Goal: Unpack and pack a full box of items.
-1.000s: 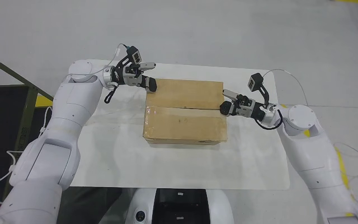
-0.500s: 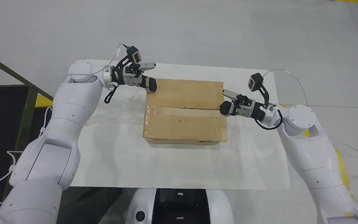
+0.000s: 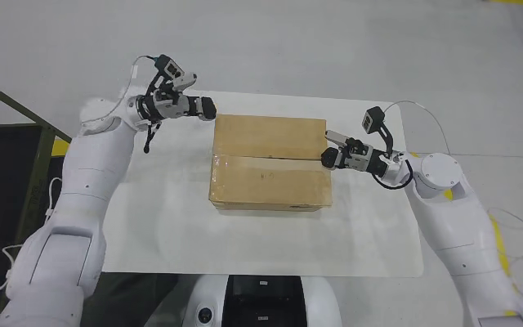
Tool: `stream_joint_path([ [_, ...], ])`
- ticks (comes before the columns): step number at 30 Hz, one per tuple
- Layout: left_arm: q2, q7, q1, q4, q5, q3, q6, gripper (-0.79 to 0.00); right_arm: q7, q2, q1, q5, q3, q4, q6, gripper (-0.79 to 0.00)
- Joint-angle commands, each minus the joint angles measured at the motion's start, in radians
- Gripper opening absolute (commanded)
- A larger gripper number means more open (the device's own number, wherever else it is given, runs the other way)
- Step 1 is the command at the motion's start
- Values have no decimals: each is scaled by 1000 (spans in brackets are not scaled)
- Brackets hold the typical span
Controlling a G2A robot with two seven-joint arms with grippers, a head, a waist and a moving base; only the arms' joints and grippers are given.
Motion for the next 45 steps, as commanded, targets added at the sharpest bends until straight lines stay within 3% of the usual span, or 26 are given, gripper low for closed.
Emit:
stream_joint_path([
  [1,12,25,63,-51,-30,-45,17,0,0,0,0,0,0,0,0,0],
  [8,43,215,273,-221,-67,-192,24,0,0,0,0,0,0,0,0,0],
  [15,55,430,501,-433,-44,-298,-10,0,0,0,0,0,0,0,0,0],
  [22,58,666,645,-589,29,-363,31,0,0,0,0,0,0,0,0,0],
  [40,58,683,657,-603,35,-369,29,0,0,0,0,0,0,0,0,0],
  [45,48,796,724,-673,-17,-385,4,0,0,0,0,0,0,0,0,0],
])
